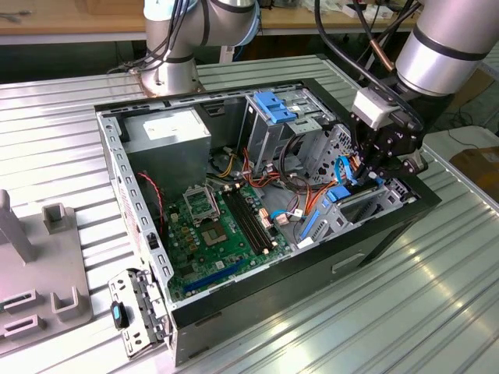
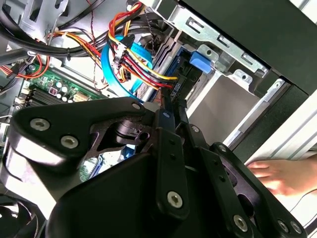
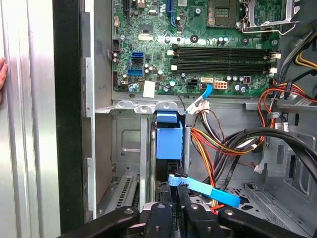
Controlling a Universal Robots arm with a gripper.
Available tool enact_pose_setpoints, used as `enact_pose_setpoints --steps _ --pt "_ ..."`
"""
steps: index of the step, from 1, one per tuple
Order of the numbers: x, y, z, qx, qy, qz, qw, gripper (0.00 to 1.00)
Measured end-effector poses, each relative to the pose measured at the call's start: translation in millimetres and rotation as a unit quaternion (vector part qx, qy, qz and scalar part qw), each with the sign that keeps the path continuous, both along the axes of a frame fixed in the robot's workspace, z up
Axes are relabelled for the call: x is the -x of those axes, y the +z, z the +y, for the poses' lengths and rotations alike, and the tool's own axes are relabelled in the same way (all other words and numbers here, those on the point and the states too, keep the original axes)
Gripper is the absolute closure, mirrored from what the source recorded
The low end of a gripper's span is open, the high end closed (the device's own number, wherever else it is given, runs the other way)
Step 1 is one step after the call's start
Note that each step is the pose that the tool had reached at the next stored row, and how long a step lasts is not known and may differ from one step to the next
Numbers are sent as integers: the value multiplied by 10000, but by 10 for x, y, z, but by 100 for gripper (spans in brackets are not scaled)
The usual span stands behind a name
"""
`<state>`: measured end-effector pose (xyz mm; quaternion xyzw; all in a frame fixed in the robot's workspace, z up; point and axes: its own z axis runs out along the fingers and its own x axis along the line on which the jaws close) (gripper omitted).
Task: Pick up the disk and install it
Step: 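Insert the first disk wire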
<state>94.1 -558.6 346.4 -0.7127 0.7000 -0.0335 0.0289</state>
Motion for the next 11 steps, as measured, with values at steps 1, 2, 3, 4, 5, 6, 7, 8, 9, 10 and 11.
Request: enact_pose_setpoints --steps 1,2,3,4,5,6,7,8,9,10,11 --pt "2 0 0 0 0 0 10000 84" --pt "5 0 0 0 0 -1 10000 84" --pt "6 0 0 0 0 -1 10000 84" --pt "8 0 0 0 0 -1 10000 84" --pt "10 0 0 0 0 -1 10000 84" --pt "10 0 0 0 0 -1 10000 84" --pt "10 0 0 0 0 -1 10000 84" --pt "10 0 0 0 0 -1 10000 84" --pt "10 0 0 0 0 -1 10000 84" --pt "11 0 0 0 0 -1 10000 84" --pt "11 0 0 0 0 -1 10000 84"
